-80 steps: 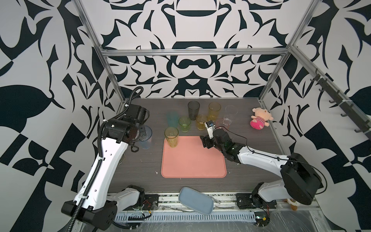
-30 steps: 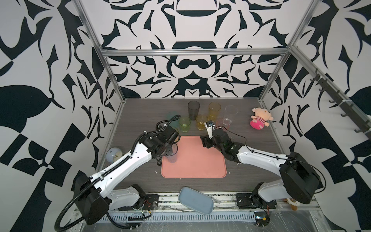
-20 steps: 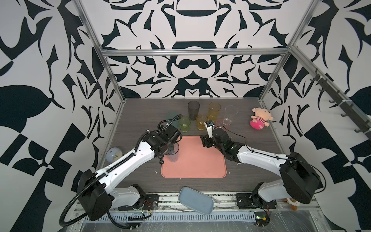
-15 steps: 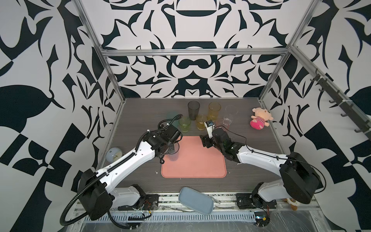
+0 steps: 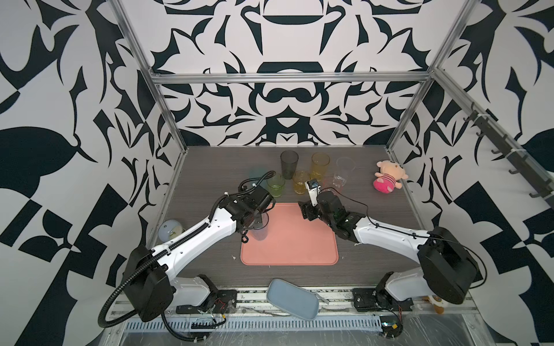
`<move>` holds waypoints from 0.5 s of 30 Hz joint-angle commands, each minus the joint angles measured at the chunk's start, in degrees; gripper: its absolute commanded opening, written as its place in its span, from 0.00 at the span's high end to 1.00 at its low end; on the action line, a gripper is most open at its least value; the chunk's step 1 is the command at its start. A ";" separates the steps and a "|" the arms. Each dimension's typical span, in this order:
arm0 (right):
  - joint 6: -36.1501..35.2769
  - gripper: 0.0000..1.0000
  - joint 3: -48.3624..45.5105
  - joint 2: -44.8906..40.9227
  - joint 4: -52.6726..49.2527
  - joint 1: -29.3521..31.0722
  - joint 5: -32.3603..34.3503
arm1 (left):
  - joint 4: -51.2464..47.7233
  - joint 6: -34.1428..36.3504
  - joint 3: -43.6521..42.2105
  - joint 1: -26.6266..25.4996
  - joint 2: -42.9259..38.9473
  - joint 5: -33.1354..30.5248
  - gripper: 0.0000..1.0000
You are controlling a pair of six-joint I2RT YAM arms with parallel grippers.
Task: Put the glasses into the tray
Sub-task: 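Lower the light blue glass onto the tray beside the green glass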
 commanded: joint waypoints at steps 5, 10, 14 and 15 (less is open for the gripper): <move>0.53 0.19 2.19 0.19 -0.19 0.22 0.70 | -1.27 -1.09 0.19 -0.15 1.33 -0.86 0.98; 0.53 0.19 2.28 0.43 -0.27 0.21 0.61 | -1.46 -1.32 0.58 -0.15 0.79 -1.30 0.94; 0.61 0.19 2.21 0.48 -0.23 0.25 0.48 | -2.09 -1.56 1.01 -0.12 0.77 -1.95 0.90; 0.56 0.19 2.28 0.44 -0.27 0.21 0.52 | -2.18 -1.56 1.09 -0.14 0.79 -1.99 0.90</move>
